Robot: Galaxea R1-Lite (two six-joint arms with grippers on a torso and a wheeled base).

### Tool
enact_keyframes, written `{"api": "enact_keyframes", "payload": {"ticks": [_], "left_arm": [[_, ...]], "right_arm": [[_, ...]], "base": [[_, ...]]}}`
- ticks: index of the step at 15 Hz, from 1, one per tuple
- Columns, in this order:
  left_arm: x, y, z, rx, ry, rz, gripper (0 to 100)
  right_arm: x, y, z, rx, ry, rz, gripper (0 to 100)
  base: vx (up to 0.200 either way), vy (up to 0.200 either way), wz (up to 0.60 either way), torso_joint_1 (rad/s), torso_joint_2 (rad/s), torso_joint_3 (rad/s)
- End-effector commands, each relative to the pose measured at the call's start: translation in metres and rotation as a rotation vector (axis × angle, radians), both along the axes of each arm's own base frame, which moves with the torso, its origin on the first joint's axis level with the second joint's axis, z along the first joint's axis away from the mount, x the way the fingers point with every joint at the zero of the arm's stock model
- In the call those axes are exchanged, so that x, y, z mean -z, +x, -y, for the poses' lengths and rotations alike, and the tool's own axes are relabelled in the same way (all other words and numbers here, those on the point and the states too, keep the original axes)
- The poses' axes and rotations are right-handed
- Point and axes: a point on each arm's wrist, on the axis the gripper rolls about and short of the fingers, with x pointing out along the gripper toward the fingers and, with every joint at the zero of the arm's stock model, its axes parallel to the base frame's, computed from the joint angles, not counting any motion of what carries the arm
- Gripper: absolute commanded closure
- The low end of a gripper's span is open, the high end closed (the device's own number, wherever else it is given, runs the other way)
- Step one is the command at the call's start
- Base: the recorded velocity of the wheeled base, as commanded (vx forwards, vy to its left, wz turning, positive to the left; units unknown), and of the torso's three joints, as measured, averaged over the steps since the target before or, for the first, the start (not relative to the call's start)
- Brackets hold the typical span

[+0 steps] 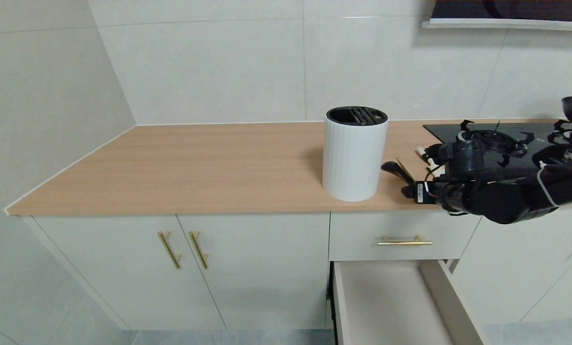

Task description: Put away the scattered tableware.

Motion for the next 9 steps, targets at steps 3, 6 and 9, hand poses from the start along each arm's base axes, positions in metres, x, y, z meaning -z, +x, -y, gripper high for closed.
{"api": "enact_keyframes", "payload": {"ticks": [3, 6, 9], "left_arm": [[-0.0001, 0.0001, 0.0, -0.001, 0.0, -0.001, 0], [-0.0001, 0.0001, 0.0, -0.001, 0.0, -0.001, 0], [0.0001, 0.0001, 0.0, -0.001, 0.0, -0.002, 0]], "right_arm": [[0.0021, 0.0022, 0.0, 0.002, 0.002, -0.002, 0], [0.003, 0.0027, -0.0001, 0.003, 0.003, -0.003, 0], [0.005, 0.0043, -0.0005, 0.005, 0.007, -0.006, 100]], "base": [[0.0, 0.0, 0.0, 0.0, 0.0, 0.0], [0.0, 0.0, 0.0, 0.0, 0.0, 0.0], [0.0, 0.0, 0.0, 0.0, 0.0, 0.0]]}}
